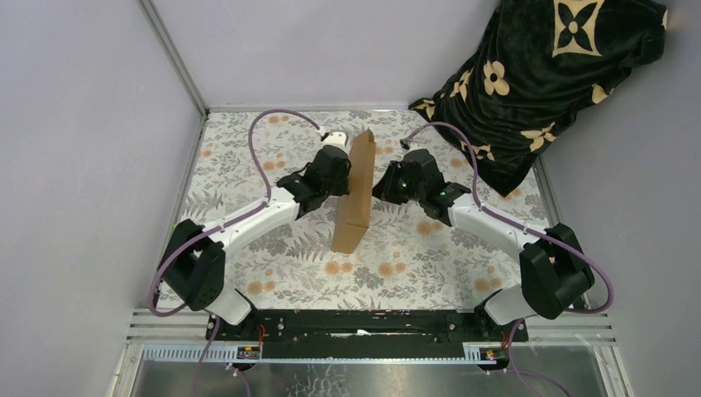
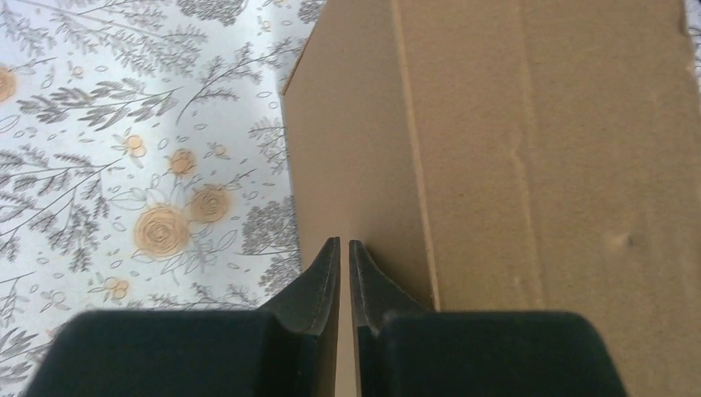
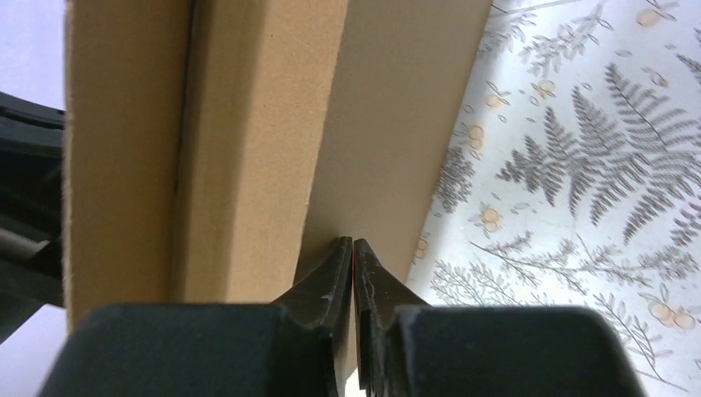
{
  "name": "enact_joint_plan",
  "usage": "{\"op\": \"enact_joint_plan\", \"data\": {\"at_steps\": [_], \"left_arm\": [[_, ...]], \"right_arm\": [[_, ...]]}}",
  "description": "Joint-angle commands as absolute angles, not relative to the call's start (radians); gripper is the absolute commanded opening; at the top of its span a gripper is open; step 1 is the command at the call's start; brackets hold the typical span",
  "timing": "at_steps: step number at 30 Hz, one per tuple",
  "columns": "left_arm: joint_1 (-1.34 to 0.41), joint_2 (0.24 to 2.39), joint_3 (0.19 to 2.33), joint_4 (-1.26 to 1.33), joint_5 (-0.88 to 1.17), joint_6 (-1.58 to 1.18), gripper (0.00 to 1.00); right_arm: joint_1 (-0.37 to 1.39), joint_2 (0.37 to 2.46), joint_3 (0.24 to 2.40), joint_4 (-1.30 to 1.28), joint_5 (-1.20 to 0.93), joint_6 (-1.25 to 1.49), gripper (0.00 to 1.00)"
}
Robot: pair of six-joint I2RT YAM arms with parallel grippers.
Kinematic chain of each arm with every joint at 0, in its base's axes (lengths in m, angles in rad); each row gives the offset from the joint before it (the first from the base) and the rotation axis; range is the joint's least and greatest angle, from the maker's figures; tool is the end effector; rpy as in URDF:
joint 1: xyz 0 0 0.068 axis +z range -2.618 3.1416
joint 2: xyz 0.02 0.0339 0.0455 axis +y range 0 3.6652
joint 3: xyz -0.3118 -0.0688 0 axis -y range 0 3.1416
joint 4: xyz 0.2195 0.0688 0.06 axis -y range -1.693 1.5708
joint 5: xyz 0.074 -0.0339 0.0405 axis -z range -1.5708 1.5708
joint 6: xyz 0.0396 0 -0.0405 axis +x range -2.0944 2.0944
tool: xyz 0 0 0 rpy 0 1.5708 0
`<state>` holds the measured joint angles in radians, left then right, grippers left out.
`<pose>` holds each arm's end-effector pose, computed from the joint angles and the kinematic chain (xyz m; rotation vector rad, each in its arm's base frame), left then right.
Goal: Fold the paper box
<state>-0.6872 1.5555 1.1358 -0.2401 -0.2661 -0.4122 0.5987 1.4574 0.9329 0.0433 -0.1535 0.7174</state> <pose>0.2608 -0.2005 0.3218 0.1599 2.2158 -0.3143 0.2486 0.1769 0.3129 0.0280 2.1913 0.9445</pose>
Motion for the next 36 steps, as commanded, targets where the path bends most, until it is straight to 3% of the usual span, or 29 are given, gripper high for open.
{"op": "enact_joint_plan", "data": {"at_steps": [1,14,36], "left_arm": [[-0.647,1.493,1.099,-0.237,-0.204,-0.413,0.14],[-0.533,1.381,1.024,-0.269,-0.168,-0.413,0.14],[-0.477,1.361,0.995,-0.259,-0.121,-0.414,0.14]], "right_arm": [[0.644,1.486,1.052,0.115,-0.185,0.697,0.11],[0.699,1.592,1.191,0.055,-0.171,0.644,0.11],[0.699,1.611,1.269,0.017,-0.161,0.535,0.22]]}}
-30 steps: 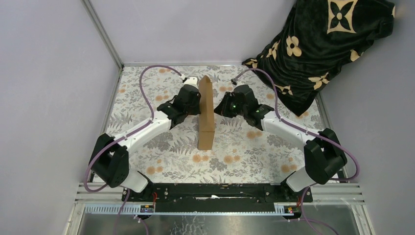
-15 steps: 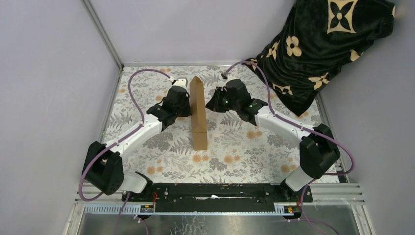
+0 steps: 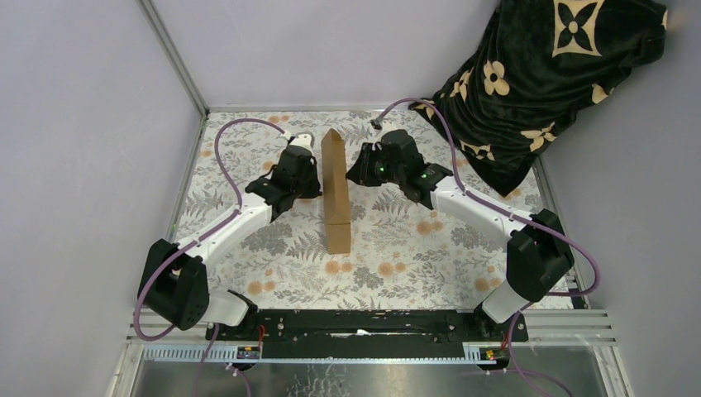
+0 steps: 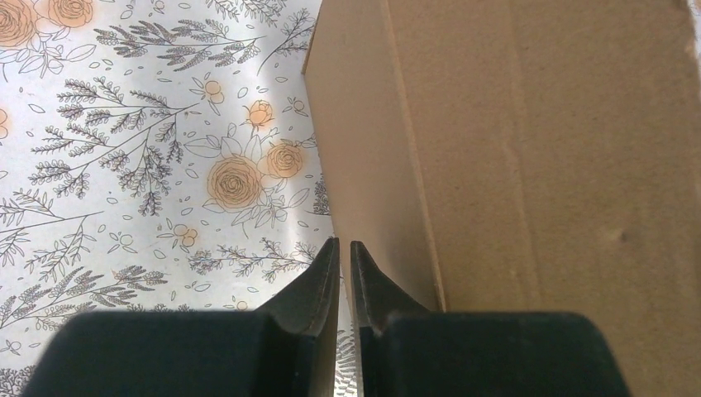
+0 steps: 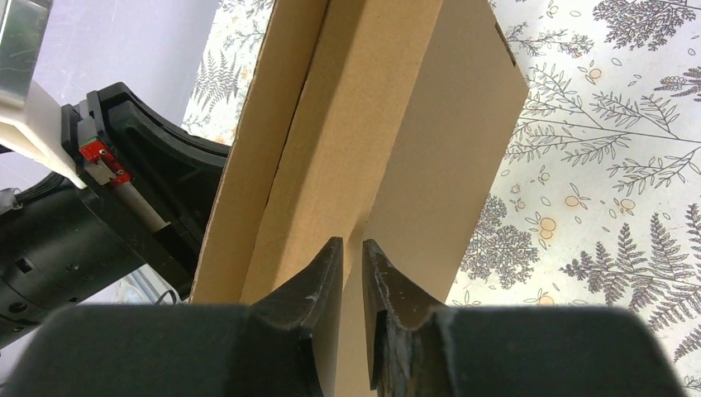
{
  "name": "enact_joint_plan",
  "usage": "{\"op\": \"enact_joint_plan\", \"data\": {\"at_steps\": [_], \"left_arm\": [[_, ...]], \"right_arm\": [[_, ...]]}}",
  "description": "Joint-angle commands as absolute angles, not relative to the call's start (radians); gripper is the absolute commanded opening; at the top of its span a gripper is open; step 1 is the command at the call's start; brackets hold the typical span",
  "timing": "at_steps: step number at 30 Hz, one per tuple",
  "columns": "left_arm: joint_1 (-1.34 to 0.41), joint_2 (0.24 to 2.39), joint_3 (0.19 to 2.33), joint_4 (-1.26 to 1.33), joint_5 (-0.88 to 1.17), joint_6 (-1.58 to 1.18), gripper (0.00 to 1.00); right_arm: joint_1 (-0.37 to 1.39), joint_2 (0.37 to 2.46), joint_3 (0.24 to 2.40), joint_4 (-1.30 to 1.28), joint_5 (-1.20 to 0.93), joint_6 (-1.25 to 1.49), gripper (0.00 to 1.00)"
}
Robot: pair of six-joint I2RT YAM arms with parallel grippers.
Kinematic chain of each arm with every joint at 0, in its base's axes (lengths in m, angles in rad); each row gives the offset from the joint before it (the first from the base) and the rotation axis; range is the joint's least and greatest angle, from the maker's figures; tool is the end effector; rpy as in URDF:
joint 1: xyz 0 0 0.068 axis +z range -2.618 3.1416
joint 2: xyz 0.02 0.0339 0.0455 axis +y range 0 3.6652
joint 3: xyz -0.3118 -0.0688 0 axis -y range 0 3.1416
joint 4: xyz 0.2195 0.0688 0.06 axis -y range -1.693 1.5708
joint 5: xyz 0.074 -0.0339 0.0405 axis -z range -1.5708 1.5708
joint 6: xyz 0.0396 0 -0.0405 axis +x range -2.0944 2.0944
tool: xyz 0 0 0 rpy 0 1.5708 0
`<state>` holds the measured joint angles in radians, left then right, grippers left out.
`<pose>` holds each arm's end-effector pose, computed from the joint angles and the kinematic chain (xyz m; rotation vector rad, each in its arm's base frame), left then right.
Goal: Fold the paper box
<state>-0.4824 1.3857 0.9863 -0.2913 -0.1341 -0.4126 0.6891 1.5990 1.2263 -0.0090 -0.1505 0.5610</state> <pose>0.2465 -0.1231 0.3178 0.0075 2.2748 -0.3256 0.2741 0.2335 0.3590 -0.2382 2.0628 0.9473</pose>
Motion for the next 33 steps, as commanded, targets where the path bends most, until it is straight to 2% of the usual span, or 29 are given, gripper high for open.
{"op": "enact_joint_plan", "data": {"at_steps": [1,7,18,33], "left_arm": [[-0.476,1.361,0.997,-0.258,-0.12,-0.414,0.14],[-0.462,1.337,1.009,-0.271,-0.117,-0.413,0.14],[-0.413,1.256,1.039,-0.301,-0.084,-0.417,0.13],[-0.407,1.201,1.086,-0.217,0.051,-0.498,0.13]], "right_arm": [[0.699,1.615,1.269,0.015,-0.161,0.533,0.22],[0.699,1.641,1.274,0.008,-0.163,0.523,0.25],[0.699,1.657,1.268,0.006,-0.165,0.512,0.23],[0.711,1.67,1.268,0.006,-0.171,0.52,0.22]]}}
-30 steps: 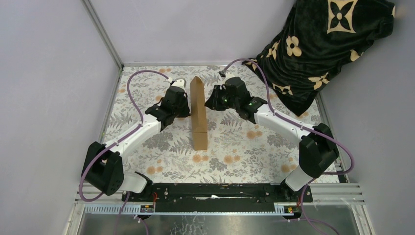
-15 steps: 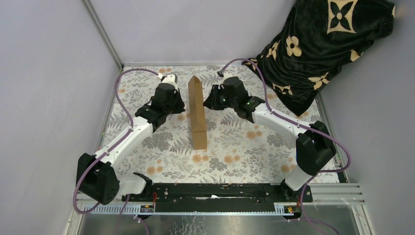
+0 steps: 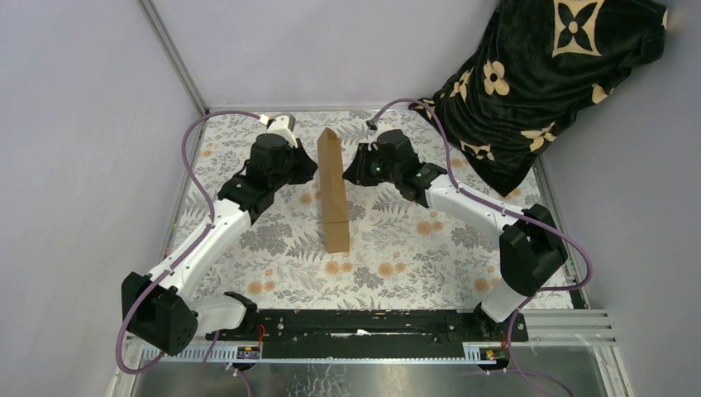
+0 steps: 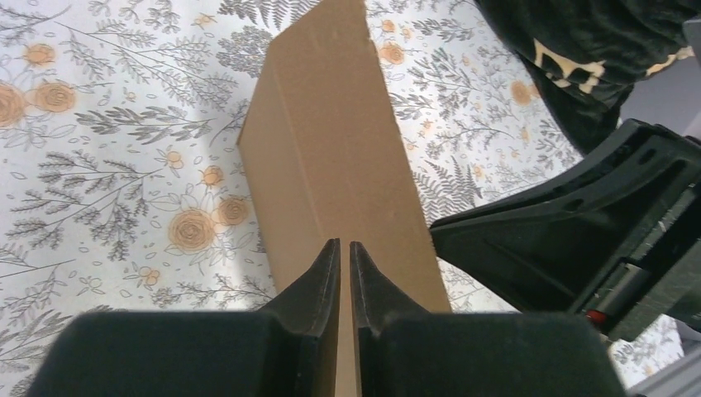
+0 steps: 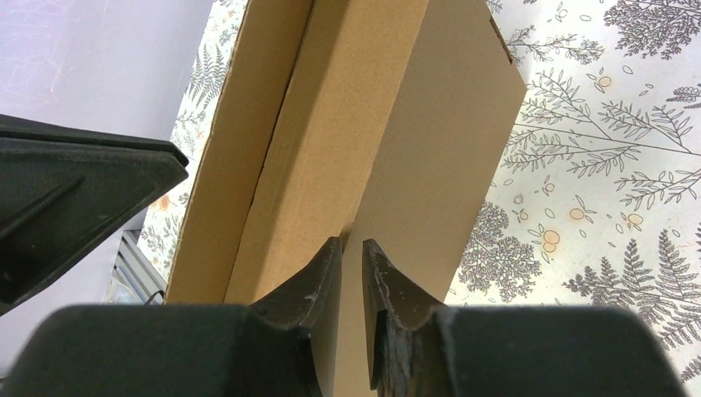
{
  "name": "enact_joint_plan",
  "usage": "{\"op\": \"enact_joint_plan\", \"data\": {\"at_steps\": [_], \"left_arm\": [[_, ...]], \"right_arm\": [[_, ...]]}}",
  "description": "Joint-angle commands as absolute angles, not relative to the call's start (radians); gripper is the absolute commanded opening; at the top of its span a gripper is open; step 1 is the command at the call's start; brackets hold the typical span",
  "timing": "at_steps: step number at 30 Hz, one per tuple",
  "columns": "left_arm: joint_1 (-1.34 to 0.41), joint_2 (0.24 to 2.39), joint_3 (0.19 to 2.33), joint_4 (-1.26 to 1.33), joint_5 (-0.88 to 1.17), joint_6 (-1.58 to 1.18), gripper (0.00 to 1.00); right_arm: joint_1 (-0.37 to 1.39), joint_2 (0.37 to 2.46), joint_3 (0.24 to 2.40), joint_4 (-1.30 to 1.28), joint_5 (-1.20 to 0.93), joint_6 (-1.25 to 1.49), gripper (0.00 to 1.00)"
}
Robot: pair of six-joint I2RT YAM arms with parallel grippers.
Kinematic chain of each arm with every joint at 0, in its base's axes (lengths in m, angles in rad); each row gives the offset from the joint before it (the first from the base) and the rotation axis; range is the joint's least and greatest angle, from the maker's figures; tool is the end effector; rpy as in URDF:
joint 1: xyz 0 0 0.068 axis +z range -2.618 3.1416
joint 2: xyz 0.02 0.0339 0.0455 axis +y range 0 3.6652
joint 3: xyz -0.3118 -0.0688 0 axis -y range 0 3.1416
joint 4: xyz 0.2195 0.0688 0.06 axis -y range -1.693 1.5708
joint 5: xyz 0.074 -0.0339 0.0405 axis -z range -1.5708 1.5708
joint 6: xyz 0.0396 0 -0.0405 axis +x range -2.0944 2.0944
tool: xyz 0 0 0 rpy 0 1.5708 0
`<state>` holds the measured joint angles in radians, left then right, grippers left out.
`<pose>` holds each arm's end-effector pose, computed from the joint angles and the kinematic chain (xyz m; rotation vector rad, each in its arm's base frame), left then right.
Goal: Fold the paper box
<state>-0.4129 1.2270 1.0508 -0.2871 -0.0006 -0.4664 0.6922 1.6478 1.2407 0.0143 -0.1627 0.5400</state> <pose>0.2227 -0.0975 0.3769 -0.0560 2.0781 -0.5465 0.2836 0.2435 0.3493 -0.2716 2.0694 0.9433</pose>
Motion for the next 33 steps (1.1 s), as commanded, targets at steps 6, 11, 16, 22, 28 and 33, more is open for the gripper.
{"op": "enact_joint_plan", "data": {"at_steps": [6,11,16,22,28,33], "left_arm": [[-0.407,1.203,1.079,-0.19,0.106,-0.523,0.13],[-0.408,1.228,1.055,-0.148,0.141,-0.543,0.13],[-0.411,1.272,1.018,-0.105,0.164,-0.553,0.13],[-0.417,1.31,0.986,-0.08,0.17,-0.554,0.12],[-0.423,1.33,0.982,-0.081,0.162,-0.547,0.12],[-0.429,1.348,0.973,-0.083,0.155,-0.543,0.12]], "right_arm": [[0.715,1.676,1.275,0.006,-0.17,0.518,0.21],[0.72,1.685,1.284,0.005,-0.169,0.513,0.2],[0.728,1.69,1.298,-0.037,-0.163,0.504,0.19],[0.731,1.694,1.299,-0.043,-0.164,0.5,0.18],[0.733,1.698,1.305,-0.05,-0.164,0.493,0.18],[0.733,1.701,1.31,-0.056,-0.166,0.489,0.17]]}}
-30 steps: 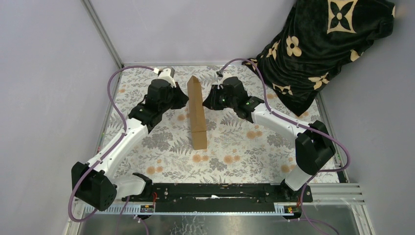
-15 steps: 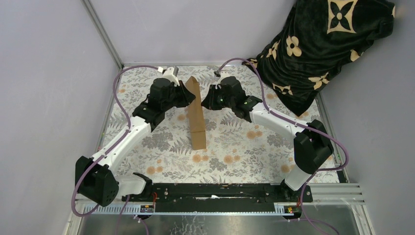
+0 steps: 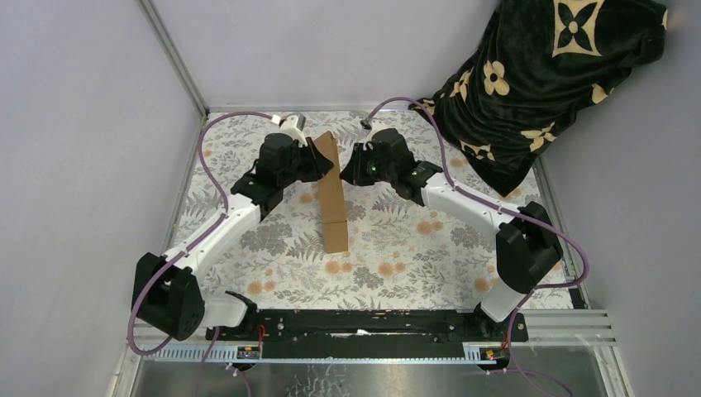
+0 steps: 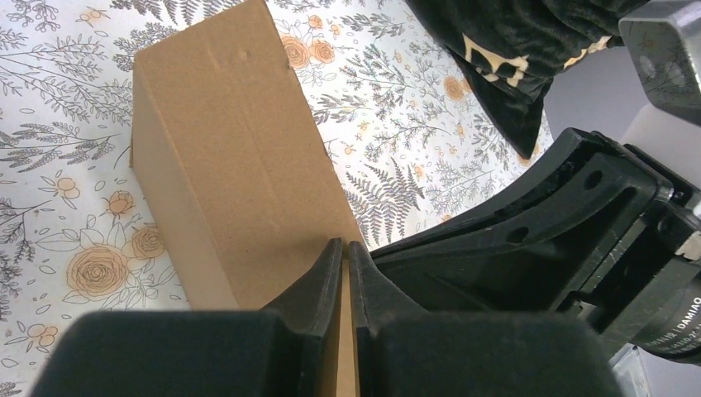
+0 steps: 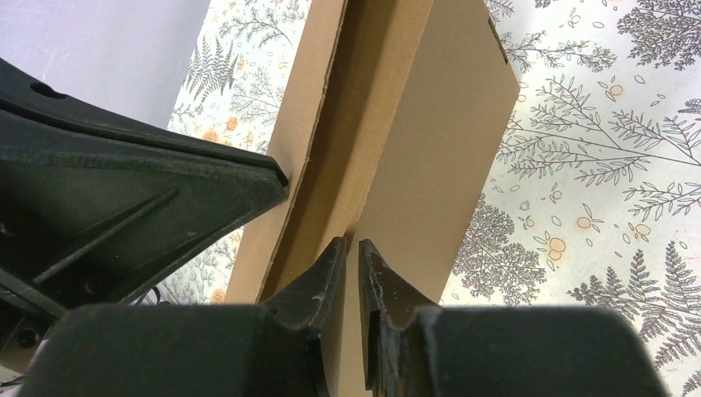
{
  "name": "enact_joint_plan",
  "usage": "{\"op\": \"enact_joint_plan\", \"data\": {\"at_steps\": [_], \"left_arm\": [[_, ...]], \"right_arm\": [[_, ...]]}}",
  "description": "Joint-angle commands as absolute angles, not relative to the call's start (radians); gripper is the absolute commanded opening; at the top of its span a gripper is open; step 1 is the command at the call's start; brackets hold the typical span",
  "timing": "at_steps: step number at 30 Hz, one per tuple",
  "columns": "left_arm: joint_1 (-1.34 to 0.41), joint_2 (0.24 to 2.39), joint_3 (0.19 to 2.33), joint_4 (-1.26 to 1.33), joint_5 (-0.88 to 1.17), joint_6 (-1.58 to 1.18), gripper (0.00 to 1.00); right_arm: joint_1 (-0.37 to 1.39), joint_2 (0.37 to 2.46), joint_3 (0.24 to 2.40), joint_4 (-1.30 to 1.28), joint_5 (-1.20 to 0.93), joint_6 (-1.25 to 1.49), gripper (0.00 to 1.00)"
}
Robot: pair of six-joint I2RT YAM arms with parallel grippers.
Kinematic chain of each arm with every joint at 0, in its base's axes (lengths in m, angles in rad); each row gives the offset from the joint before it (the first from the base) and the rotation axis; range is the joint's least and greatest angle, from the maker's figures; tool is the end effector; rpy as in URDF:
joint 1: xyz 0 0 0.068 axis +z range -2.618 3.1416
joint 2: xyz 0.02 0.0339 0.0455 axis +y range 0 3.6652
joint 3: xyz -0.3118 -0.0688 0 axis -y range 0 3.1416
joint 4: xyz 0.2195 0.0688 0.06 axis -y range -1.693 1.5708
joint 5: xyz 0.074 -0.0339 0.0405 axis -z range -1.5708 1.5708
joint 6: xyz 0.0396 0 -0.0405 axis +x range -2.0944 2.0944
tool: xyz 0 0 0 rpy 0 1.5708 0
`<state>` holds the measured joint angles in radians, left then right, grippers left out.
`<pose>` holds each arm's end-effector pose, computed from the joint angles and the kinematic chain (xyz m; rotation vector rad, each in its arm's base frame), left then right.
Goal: Fold the paper box
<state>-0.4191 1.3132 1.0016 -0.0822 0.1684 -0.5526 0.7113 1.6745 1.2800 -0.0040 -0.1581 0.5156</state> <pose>0.2460 -0.1169 0.3615 -0.0215 2.0465 -0.7893 0.2855 0.2542 0.3508 -0.3133 2.0676 0.9335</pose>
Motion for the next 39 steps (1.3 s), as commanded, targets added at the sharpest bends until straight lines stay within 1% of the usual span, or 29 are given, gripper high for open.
{"op": "enact_joint_plan", "data": {"at_steps": [1,10,14,16,20,26,33,39], "left_arm": [[-0.432,1.352,0.969,-0.083,0.152,-0.543,0.12],[-0.472,1.4,0.935,-0.07,0.12,-0.539,0.11],[-0.477,1.424,0.926,-0.072,0.109,-0.534,0.11],[-0.478,1.438,0.92,-0.072,0.105,-0.533,0.11],[-0.482,1.453,0.909,-0.072,0.095,-0.531,0.11],[-0.482,1.465,0.901,-0.084,0.083,-0.521,0.11],[-0.482,1.44,0.886,-0.109,0.051,-0.523,0.11],[-0.476,1.413,0.863,-0.123,0.04,-0.532,0.11]], "right_arm": [[0.734,1.701,1.311,-0.056,-0.166,0.49,0.17],[0.739,1.697,1.294,-0.055,-0.148,0.493,0.18],[0.738,1.678,1.3,-0.109,-0.073,0.476,0.21],[0.738,1.667,1.31,-0.144,-0.038,0.463,0.26],[0.738,1.65,1.321,-0.188,0.006,0.448,0.3],[0.739,1.604,1.306,-0.199,0.051,0.421,0.31],[0.738,1.621,1.334,-0.214,-0.018,0.401,0.32],[0.742,1.521,1.287,-0.203,-0.017,0.352,0.3]]}}
